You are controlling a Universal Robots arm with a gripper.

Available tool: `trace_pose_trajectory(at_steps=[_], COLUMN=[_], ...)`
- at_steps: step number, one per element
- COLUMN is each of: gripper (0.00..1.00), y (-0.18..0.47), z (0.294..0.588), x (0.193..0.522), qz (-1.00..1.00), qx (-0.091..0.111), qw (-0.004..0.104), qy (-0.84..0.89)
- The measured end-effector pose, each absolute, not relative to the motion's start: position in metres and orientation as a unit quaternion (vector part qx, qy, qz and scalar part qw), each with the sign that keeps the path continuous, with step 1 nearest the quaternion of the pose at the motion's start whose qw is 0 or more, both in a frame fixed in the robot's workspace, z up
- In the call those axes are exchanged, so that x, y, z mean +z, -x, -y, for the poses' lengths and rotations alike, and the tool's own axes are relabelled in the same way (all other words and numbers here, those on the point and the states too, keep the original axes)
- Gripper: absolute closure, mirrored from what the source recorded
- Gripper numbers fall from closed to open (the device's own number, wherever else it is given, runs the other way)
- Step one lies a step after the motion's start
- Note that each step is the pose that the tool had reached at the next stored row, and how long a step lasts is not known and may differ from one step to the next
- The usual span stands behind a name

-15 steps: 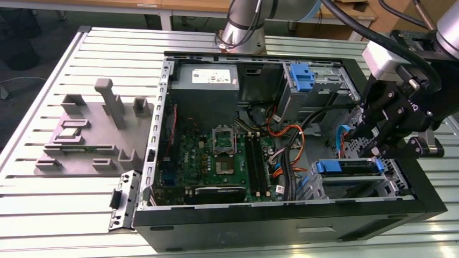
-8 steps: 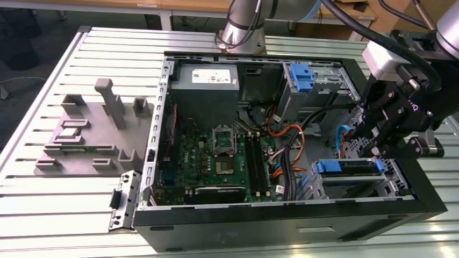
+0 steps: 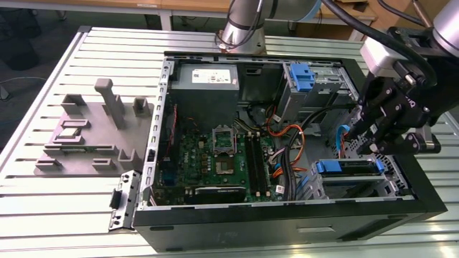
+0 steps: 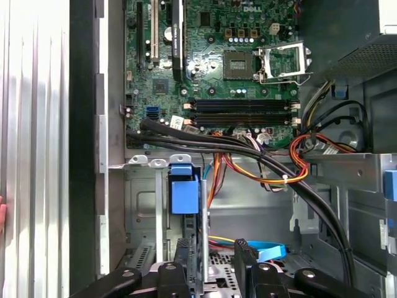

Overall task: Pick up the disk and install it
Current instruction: 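Insert the first disk wire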

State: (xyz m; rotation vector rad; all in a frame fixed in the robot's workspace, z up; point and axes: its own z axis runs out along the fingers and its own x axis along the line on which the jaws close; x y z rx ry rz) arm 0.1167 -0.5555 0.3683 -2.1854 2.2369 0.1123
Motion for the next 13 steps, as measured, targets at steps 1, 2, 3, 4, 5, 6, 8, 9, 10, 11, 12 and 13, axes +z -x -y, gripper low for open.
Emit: trace_pose_trajectory(at_steps=[1,2,3,4,5,6,8,9,10,11,12,13], gripper=[0.58,0.58,0.58,0.58,0.58,0.58,0.58,0.58,0.58,0.58,0.58,0.58], y=[-0.117,-0.117,-0.117,-0.117,-0.117,-0.117,-0.117,-0.117,-0.117,-0.117,-0.117,-0.117], z=[0.554,0.552,0.551,0.549,0.548,0.546,0.543,0.542,0.540,0.538,0.536,0.534], x=[0.368,0.368,0.368,0.368,0.368,0.368,0.367,0.367,0.366,0.366,0.366,0.366], qz=[-0.715,-0.715,-0.715,-0.715,-0.715,-0.715,-0.715,-0.715,-0.715,-0.715,-0.715,-0.715], qx=[0.036,0.036,0.036,0.036,0.036,0.036,0.036,0.036,0.036,0.036,0.036,0.036], qw=[0.006,0.006,0.006,0.006,0.006,0.006,0.006,0.006,0.006,0.006,0.006,0.006], qy=[0.698,0.698,0.698,0.698,0.698,0.698,0.698,0.698,0.698,0.698,0.698,0.698])
